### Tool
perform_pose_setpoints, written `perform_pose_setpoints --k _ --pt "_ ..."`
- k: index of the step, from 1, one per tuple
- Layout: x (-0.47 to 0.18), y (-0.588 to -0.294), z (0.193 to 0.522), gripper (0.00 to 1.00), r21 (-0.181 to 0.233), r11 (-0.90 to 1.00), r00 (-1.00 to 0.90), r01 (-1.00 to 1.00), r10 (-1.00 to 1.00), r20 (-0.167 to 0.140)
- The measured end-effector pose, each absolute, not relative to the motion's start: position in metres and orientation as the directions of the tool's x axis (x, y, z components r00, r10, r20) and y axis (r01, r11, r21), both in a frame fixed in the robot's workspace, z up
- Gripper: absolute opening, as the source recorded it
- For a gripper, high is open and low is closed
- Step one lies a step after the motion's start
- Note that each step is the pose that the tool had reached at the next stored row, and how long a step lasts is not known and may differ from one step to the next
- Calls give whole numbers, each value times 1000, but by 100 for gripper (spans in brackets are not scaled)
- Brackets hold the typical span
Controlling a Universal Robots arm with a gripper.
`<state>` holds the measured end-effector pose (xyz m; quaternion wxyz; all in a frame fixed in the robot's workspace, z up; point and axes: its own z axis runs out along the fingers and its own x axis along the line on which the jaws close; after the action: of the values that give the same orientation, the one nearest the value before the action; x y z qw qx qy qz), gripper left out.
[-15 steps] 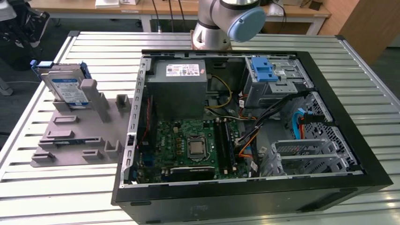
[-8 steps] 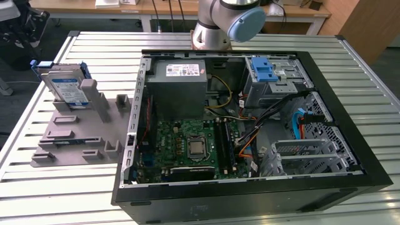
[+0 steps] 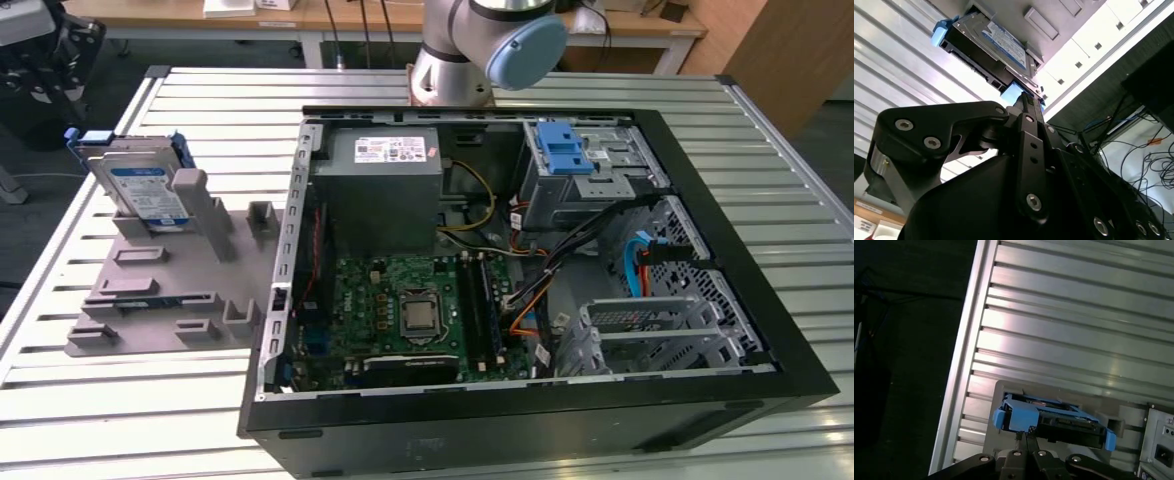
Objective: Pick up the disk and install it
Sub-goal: 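Pick up the disk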
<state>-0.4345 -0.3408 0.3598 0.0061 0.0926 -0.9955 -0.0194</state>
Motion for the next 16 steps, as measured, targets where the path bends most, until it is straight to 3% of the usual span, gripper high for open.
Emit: perform_pose_setpoints --k 16 --pt "-435 -341 360 11 40 960 -960 -279 -279 9"
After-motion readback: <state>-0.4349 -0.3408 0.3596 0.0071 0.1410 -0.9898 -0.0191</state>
